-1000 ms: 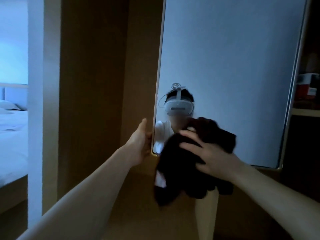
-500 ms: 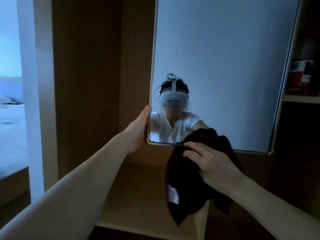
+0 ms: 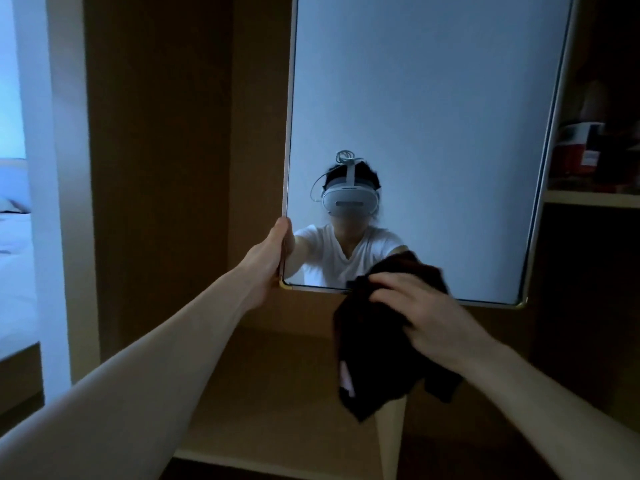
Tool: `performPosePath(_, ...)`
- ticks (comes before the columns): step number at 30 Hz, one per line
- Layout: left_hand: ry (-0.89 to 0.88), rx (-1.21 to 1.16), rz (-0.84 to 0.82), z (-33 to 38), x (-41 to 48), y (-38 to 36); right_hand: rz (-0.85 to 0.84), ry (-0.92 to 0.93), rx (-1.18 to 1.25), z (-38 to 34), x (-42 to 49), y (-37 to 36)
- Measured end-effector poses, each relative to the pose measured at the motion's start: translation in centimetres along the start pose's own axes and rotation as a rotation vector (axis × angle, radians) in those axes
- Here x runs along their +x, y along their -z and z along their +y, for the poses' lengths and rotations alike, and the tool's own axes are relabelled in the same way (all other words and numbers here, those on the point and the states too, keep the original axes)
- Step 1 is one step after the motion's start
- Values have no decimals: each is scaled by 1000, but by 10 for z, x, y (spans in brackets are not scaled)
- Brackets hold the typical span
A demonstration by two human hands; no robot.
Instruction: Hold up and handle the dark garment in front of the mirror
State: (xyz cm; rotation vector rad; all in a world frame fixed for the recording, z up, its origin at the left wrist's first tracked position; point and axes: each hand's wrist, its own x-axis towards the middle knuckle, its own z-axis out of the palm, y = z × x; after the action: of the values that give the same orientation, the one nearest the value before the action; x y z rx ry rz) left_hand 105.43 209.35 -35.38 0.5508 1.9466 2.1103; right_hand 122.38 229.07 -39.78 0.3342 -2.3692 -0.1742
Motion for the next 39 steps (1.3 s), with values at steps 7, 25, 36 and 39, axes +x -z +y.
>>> performPosePath(7,-822,587,389,24,-61,-61,484,-367,-60,47,13,35)
performPosePath(25,-1363,1322,248,53,-31,-186,346,-254,-308,121,3,102)
performPosePath(36,-1526,1402,89,-31,-41,-183,297,-461,-173,66,-93,2)
performPosePath(39,-1544,1411,64,-28,-40,-190,337,-433,-171,72,-94,13)
